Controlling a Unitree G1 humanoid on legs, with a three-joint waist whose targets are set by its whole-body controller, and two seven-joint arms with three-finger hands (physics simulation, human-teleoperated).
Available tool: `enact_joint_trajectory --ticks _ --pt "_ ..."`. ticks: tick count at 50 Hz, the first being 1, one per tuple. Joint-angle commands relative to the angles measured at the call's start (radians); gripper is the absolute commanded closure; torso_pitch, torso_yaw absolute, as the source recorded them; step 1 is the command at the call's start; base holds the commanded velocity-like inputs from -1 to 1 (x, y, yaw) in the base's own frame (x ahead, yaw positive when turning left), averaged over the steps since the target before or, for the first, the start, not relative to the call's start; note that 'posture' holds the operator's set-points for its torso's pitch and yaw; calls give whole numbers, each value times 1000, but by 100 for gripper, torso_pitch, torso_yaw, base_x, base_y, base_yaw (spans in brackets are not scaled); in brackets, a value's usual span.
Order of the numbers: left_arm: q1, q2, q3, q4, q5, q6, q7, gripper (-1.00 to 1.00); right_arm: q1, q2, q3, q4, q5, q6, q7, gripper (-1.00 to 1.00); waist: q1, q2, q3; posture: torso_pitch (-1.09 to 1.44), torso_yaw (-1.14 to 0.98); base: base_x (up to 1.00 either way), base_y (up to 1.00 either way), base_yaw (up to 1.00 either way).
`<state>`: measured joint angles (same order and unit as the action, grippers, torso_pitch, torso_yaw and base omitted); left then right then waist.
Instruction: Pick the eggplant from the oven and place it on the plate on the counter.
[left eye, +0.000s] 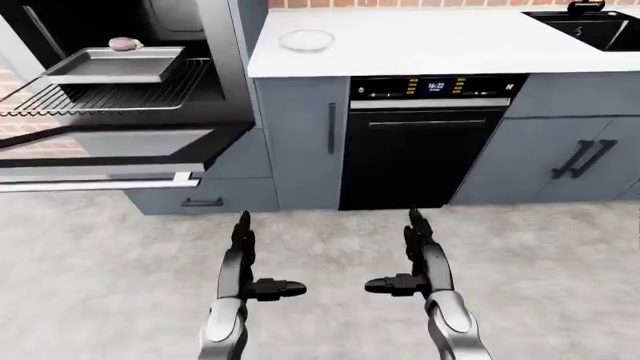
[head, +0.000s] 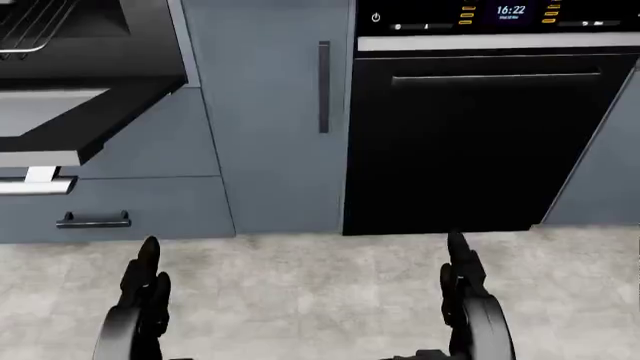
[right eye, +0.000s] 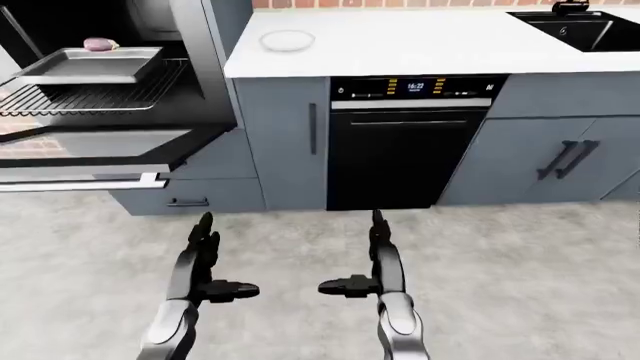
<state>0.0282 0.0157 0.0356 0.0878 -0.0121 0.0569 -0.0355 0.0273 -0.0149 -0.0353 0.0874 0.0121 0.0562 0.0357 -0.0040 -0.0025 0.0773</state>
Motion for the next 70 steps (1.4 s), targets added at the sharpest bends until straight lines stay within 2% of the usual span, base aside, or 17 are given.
enact_joint_trajectory --ticks 1,3,5,8,22,23,26,31,36,40,43,46,53,58,60,67,70 --pt "-18 3 -6 -137 -1 -18 -3 -100 -17 -6 0 -118 0 -36 0 -100 -2 -8 -1 0 0 0 0 0" --pt "-10 2 -8 -174 -2 17 -7 -100 -15 -4 0 -128 -4 -33 -3 -100 7 0 -63 0 0 0 0 0" --pt "-3 3 -11 -212 0 50 -13 -100 -11 -2 3 -141 -8 -27 -6 -100 5 -8 -17 0 0 0 0 0" --pt "-5 3 -10 -256 2 90 -16 -100 -14 -4 0 -168 -9 1 -6 -100 8 -8 -74 0 0 0 0 0" --pt "-163 43 47 -583 -15 560 -50 -100 -99 -47 -44 -423 -20 339 38 -100 10 -4 -92 0 0 0 0 0" --pt "-187 51 53 -610 -20 615 -50 -100 -110 -51 -47 -440 -24 363 44 -100 10 1 -114 0 0 11 0 0" --pt "-255 71 76 -647 -39 715 -49 -100 -161 -64 -63 -502 -23 452 58 -100 9 4 -48 0 0 33 -3 0" --pt "-354 113 118 -691 -72 849 -47 -100 -250 -95 -91 -574 -16 581 71 -100 8 -31 -47 0 0 34 -3 0" --pt "-497 177 180 -747 -132 1034 -27 -100 -364 -138 -121 -648 10 738 85 -100 6 -23 -60 0 0 35 -3 0" --pt "-578 220 220 -771 -182 1131 -5 -100 -429 -165 -135 -677 30 812 85 -100 -2 13 -46 0 0 43 -2 0" --pt "-612 240 237 -766 -214 1156 16 -100 -456 -179 -145 -687 39 834 79 -100 -7 81 -59 0 0 45 -3 0" --pt "-642 263 246 -782 -235 1187 43 -100 -486 -201 -156 -694 47 859 76 -100 5 75 -38 0 0 52 -2 0" --pt "-696 299 284 -809 -300 1261 70 -100 -556 -239 -170 -757 67 954 66 -100 29 27 -45 0 0 52 -3 0" --pt "-680 306 275 -798 -323 1240 88 -100 -599 -263 -187 -762 83 987 65 -100 35 -54 -75 0 0 52 -3 0" --pt "-676 308 271 -796 -328 1234 93 -100 -609 -272 -188 -765 86 996 61 -100 34 -64 -33 0 0 52 -4 0" --pt "-672 306 276 -814 -353 1247 116 -100 -683 -307 -202 -776 114 1058 53 -100 -2 -15 -38 0 0 52 -5 0" --pt "-665 311 279 -811 -357 1237 118 -100 -695 -318 -204 -776 121 1067 54 -100 -13 26 -52 0 0 52 -5 0"
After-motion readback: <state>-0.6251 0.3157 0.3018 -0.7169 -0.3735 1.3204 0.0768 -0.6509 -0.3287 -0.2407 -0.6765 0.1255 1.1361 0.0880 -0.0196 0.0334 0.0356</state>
